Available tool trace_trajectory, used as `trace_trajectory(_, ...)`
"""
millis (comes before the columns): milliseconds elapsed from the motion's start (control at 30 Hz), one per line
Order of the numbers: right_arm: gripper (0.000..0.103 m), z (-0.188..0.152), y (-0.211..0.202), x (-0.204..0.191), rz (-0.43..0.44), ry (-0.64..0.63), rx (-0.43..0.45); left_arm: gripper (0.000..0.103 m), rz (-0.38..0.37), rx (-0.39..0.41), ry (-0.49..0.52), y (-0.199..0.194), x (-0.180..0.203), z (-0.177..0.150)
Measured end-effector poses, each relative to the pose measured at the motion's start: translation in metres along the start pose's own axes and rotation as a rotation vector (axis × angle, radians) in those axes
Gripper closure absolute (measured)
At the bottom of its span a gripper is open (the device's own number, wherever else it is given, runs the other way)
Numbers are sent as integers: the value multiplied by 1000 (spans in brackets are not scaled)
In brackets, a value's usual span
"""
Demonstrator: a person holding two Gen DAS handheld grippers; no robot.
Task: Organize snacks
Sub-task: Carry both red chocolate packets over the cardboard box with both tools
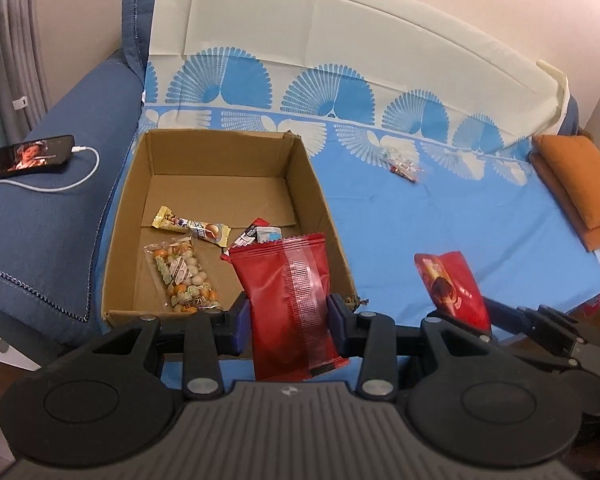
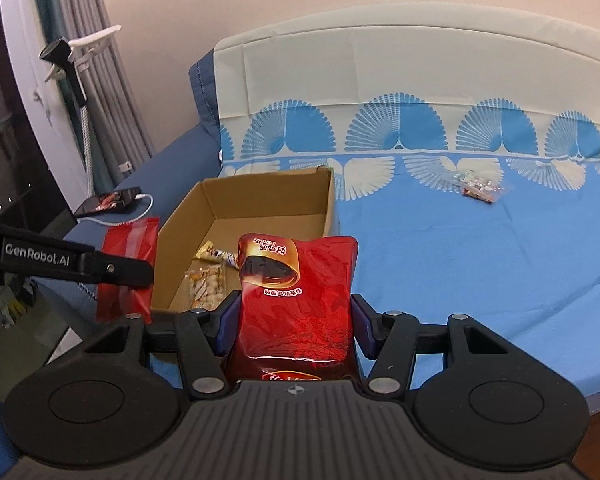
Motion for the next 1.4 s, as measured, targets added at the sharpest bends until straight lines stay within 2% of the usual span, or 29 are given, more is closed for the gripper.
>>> trace_trajectory(733, 44, 10, 17, -24, -48, -84, -34, 59, -11, 26, -55, 6, -39, 10)
trace_trajectory(1400, 44, 45, 57, -36, -51, -123, -16, 59, 14, 30, -85, 33, -82, 40)
Point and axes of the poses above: each gripper's, at about its wrist camera, not at the fingertips, and y roughly the way its jaws point, x to its right, z to its top, the point moved 4 cm from there along y, roughly the way its jaws point, and after that the axes turned 1 degree about -z, right-handed, at the moved point
